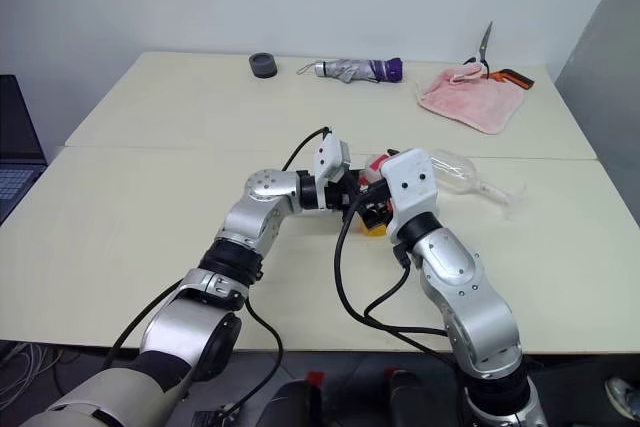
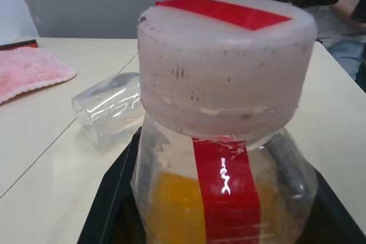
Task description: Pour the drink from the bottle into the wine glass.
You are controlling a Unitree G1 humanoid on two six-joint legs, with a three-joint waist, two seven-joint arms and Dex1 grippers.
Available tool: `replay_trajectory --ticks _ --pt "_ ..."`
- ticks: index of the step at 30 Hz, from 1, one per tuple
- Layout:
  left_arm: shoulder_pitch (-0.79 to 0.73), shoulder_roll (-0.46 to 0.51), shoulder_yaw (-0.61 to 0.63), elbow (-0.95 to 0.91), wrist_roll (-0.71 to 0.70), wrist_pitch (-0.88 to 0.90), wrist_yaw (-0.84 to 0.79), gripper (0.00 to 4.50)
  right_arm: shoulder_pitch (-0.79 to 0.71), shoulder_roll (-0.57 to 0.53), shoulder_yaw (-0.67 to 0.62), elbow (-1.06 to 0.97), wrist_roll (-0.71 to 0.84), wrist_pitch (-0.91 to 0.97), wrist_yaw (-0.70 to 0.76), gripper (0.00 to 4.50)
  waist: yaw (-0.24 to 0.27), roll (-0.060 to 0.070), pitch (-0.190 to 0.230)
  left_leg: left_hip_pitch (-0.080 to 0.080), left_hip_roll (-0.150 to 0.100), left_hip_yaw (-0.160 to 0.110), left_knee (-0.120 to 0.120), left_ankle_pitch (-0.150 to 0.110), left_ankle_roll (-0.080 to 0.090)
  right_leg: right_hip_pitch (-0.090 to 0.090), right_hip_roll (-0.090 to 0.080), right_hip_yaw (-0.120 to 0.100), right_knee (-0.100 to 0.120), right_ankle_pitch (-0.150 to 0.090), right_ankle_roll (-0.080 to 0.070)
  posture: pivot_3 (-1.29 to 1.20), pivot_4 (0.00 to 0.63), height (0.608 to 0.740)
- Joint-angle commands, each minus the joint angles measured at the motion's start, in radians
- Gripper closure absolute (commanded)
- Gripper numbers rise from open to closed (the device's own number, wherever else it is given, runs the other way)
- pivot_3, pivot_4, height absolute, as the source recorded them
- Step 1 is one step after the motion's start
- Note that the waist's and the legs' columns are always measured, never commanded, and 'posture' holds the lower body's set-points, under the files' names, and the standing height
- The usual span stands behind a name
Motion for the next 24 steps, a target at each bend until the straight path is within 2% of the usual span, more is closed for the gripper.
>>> replay_trajectory --ticks 1,4,8,11,13,17,21,24 --pt "-0.031 -0.004 0.008 -0.020 -0.004 -0.026 -0.002 2.68 -0.014 0.011 -0.017 -0.005 -0.017 -0.025 -0.007 0.58 0.000 0.000 0.000 0.000 0.000 0.000 0.000 0.000 0.000 0.000 0.000 0.000 0.000 0.000 0.000 0.00 0.150 0.740" --pt "-0.028 -0.001 0.008 -0.022 -0.003 -0.028 -0.001 2.68 -0.010 0.026 -0.023 0.003 -0.013 -0.036 -0.004 1.20 0.000 0.000 0.000 0.000 0.000 0.000 0.000 0.000 0.000 0.000 0.000 0.000 0.000 0.000 0.000 0.00 0.150 0.740" --pt "-0.021 0.003 0.008 -0.030 -0.003 -0.024 -0.002 2.68 -0.005 0.032 -0.021 0.005 -0.006 -0.060 0.012 2.57 0.000 0.000 0.000 0.000 0.000 0.000 0.000 0.000 0.000 0.000 0.000 0.000 0.000 0.000 0.000 0.00 0.150 0.740" --pt "-0.015 0.007 0.007 -0.035 -0.004 -0.021 -0.005 2.68 0.006 0.027 -0.012 0.002 0.008 -0.079 0.045 2.61 0.000 0.000 0.000 0.000 0.000 0.000 0.000 0.000 0.000 0.000 0.000 0.000 0.000 0.000 0.000 0.00 0.150 0.740" --pt "-0.015 0.012 0.007 -0.036 -0.004 -0.018 -0.011 2.68 0.014 0.009 -0.005 0.011 0.046 -0.110 0.118 2.61 0.000 0.000 0.000 0.000 0.000 0.000 0.000 0.000 0.000 0.000 0.000 0.000 0.000 0.000 0.000 0.00 0.150 0.740" --pt "-0.021 0.032 0.010 -0.041 -0.016 -0.004 -0.057 2.69 -0.005 -0.101 -0.044 0.081 0.200 -0.185 0.403 2.61 -0.001 0.000 0.000 0.000 0.000 0.000 0.000 0.000 0.000 0.000 0.000 0.000 0.000 0.000 0.000 0.00 0.150 0.740" --pt "-0.041 0.061 0.021 -0.042 -0.039 0.008 -0.134 2.69 -0.160 -0.342 -0.073 0.265 0.316 -0.165 0.798 2.61 -0.003 0.000 0.001 0.000 -0.001 0.001 0.000 0.000 0.000 0.001 0.000 0.000 0.000 0.000 0.000 0.00 0.150 0.740" --pt "-0.047 0.071 0.025 -0.045 -0.047 0.021 -0.171 2.69 -0.271 -0.407 -0.083 0.413 0.339 -0.160 0.909 2.61 -0.003 0.001 0.002 0.001 0.000 0.000 0.000 0.000 0.000 0.001 0.001 -0.001 0.000 0.000 0.000 0.00 0.150 0.740"
